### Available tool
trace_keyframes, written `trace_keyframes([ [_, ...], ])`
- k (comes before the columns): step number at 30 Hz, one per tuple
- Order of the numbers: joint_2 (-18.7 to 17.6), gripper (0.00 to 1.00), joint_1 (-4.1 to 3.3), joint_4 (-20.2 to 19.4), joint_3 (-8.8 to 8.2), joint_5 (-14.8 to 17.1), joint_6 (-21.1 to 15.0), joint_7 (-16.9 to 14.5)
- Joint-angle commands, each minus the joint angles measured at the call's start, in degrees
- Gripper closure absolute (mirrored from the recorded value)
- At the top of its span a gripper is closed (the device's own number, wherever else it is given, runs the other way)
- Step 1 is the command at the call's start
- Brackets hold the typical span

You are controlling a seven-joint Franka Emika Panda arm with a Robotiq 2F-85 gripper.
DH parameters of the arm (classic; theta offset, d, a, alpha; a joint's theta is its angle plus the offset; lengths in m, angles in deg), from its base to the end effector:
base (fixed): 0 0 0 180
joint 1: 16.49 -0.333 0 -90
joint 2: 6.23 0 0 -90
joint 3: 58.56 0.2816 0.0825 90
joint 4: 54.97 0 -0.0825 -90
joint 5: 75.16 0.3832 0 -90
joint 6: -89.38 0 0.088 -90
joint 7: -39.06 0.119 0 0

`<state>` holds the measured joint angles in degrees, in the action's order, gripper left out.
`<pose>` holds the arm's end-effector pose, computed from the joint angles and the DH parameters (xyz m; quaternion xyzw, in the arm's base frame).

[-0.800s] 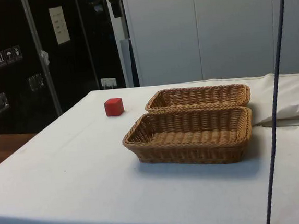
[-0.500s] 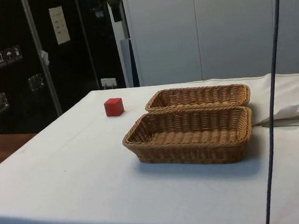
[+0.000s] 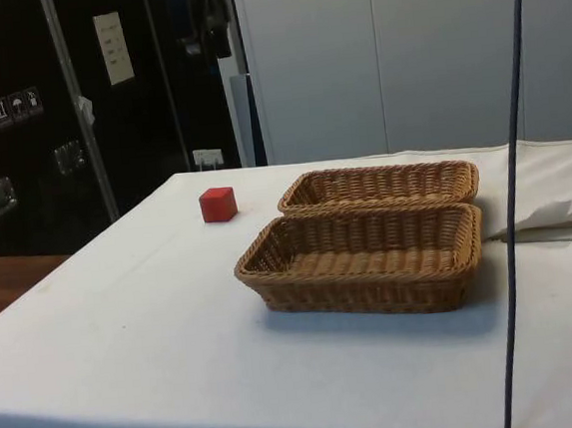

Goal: Pick up the red cube and place it into the right basket.

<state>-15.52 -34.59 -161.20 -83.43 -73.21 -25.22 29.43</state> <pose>0.5904 -0.0604 0.3951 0.9996 0.0203 -0.0030 0.0183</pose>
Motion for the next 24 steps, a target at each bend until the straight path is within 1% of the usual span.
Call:
trace_keyframes([
  [1,0.06,0.00,0.11,-0.52,-0.11,0.06,-1.49,-0.69],
  [2,0.00,0.00,0.17,-0.74,-0.23,0.06,-2.12,-1.03],
  [3,0.00,0.00,0.00,-0.57,-0.23,0.00,-1.15,-0.63],
  [4,-0.11,0.00,0.17,-0.97,-0.34,0.06,-2.69,-1.32],
  [8,-0.52,0.00,0.17,-1.89,-0.92,0.23,-5.21,-2.75],
  [9,-0.74,0.00,0.23,-2.29,-1.20,0.40,-6.47,-3.61],
  [11,-0.97,0.00,0.29,-2.69,-1.49,0.52,-7.51,-4.35],
  [12,-1.03,0.00,0.06,-2.52,-1.60,0.06,-6.93,-3.84],
  [13,-1.15,0.00,0.34,-2.86,-1.60,0.63,-8.14,-4.81],
  [16,-1.95,0.00,0.52,-3.38,-2.35,1.20,-10.37,-6.70],
  [17,-1.95,0.00,0.52,-3.38,-2.35,1.20,-10.37,-6.70],
  [18,-2.41,0.00,0.52,-3.67,-2.75,1.66,-11.52,-7.68],
  [20,-3.04,0.00,0.69,-3.78,-3.21,2.29,-12.66,-8.94],
  [21,-2.75,0.00,0.23,-3.67,-3.32,1.38,-11.63,-7.79],
  [22,-3.32,0.00,0.69,-3.78,-3.38,2.58,-13.18,-9.51],
  [24,-4.07,0.00,0.80,-3.78,-3.84,3.32,-14.21,-10.66],
])
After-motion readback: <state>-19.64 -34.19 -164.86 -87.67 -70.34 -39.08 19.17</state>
